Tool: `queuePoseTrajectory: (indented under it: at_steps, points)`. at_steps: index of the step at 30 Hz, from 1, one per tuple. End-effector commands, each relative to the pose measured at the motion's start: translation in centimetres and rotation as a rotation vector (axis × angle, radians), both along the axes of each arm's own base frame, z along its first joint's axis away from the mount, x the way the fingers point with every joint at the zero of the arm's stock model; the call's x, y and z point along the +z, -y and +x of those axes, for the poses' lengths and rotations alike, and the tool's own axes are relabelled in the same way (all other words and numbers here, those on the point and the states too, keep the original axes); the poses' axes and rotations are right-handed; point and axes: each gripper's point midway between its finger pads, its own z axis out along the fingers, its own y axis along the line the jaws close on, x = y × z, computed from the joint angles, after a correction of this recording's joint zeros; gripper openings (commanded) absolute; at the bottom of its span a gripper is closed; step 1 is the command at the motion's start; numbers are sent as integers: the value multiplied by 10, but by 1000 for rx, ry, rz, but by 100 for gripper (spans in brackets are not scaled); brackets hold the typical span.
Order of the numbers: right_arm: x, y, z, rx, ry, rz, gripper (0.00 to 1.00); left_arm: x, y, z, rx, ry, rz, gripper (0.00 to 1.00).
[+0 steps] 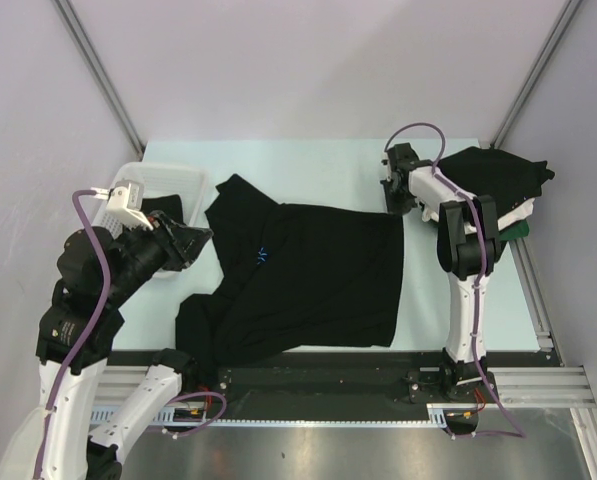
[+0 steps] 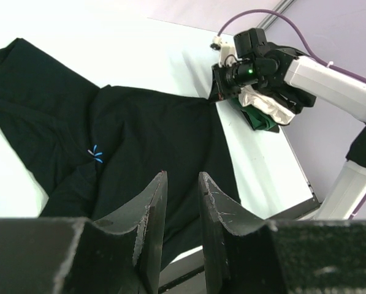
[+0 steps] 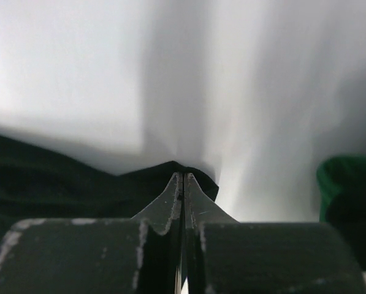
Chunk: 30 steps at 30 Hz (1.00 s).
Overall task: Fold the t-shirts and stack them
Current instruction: Flatten out the tshirt
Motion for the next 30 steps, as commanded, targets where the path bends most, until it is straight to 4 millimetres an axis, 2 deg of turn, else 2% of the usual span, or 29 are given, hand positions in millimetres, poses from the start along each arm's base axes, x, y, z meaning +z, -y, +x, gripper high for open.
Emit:
queuePoseTrajectory:
  at_steps: [1, 8, 20, 25, 30]
  points:
    - [16, -10, 40, -2, 110, 5, 0, -2, -4, 4, 19, 8, 24, 32]
    - [21, -4, 74, -23, 182, -66, 0, -6, -7, 3, 26, -2, 46, 32]
    - [31, 40, 125, -153, 267, -150, 0, -16, -9, 0, 23, -33, 68, 32]
    - [38, 56, 135, -197, 300, -157, 0, -17, -5, 5, 9, -35, 73, 32]
    - [34, 68, 139, -221, 306, -175, 0, -25, -2, 12, -6, -47, 87, 32]
